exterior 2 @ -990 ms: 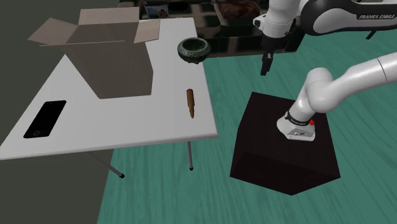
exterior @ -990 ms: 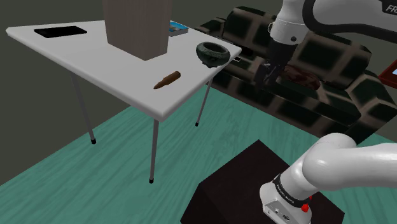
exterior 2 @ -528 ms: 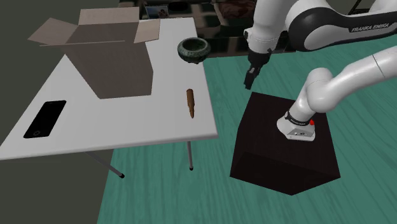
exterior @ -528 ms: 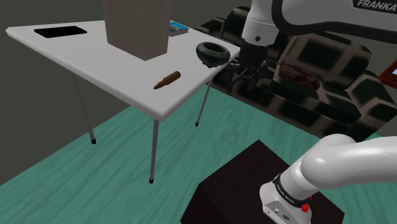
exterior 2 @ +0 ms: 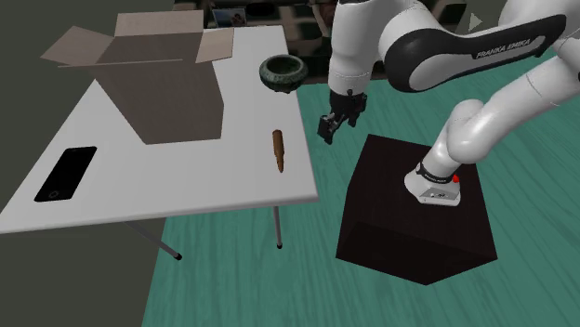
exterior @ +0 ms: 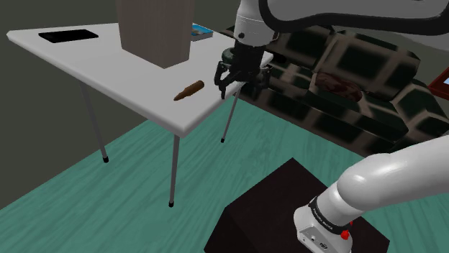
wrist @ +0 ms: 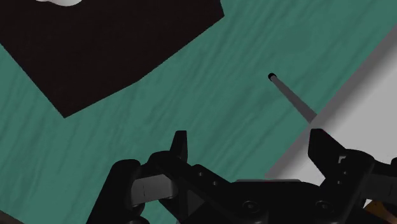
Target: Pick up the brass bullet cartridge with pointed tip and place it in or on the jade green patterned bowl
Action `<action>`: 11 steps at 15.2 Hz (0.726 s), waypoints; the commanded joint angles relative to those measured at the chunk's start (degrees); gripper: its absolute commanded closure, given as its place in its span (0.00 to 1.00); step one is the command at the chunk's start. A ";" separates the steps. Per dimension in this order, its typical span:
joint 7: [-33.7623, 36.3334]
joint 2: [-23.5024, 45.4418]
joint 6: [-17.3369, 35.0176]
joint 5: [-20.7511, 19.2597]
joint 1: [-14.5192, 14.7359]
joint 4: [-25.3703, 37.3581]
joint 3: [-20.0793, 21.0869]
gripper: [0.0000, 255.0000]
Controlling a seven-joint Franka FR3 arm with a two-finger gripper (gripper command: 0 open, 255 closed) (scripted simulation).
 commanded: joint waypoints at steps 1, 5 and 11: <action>7.47 4.81 1.36 -1.24 -1.41 3.61 3.08 0.00; 21.67 15.45 2.67 -6.50 -3.29 12.02 7.96 0.00; 42.17 33.08 1.04 -18.00 -0.19 27.69 10.01 0.00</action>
